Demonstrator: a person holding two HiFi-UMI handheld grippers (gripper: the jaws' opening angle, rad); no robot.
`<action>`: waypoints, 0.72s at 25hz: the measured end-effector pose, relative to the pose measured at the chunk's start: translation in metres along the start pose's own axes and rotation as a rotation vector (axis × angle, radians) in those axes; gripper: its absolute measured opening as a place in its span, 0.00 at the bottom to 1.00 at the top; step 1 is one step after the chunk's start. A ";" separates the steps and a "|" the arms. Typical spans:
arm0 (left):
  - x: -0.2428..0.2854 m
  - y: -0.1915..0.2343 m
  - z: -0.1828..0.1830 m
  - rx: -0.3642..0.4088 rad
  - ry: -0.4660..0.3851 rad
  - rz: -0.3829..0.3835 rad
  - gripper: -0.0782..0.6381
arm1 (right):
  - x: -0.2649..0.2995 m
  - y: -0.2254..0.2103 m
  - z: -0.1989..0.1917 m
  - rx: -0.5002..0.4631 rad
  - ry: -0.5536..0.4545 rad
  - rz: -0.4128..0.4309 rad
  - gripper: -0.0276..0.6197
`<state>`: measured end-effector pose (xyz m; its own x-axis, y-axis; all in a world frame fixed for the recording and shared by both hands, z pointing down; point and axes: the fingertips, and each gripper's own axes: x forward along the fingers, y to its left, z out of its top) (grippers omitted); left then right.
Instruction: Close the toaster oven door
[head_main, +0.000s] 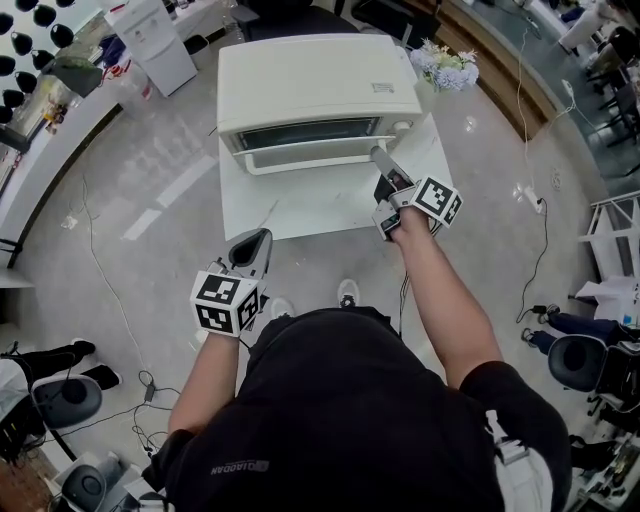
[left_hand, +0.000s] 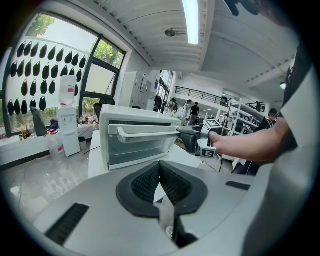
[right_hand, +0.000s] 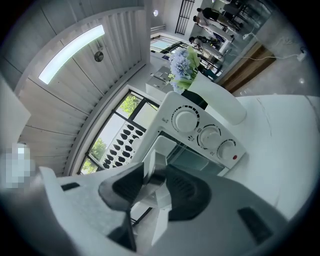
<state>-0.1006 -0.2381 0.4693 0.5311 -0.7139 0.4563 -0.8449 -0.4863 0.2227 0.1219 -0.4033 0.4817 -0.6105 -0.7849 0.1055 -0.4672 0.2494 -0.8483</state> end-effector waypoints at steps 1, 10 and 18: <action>0.000 0.000 0.000 0.000 -0.001 0.000 0.11 | 0.001 0.000 0.001 0.000 -0.001 0.002 0.26; 0.001 0.003 0.004 -0.005 -0.006 0.003 0.11 | 0.012 0.004 0.010 0.001 -0.014 0.014 0.27; 0.003 0.006 0.008 -0.011 -0.006 0.009 0.11 | 0.021 0.005 0.019 -0.004 -0.018 0.014 0.28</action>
<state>-0.1040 -0.2474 0.4656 0.5237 -0.7214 0.4531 -0.8504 -0.4743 0.2276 0.1190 -0.4292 0.4700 -0.6051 -0.7917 0.0844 -0.4617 0.2625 -0.8473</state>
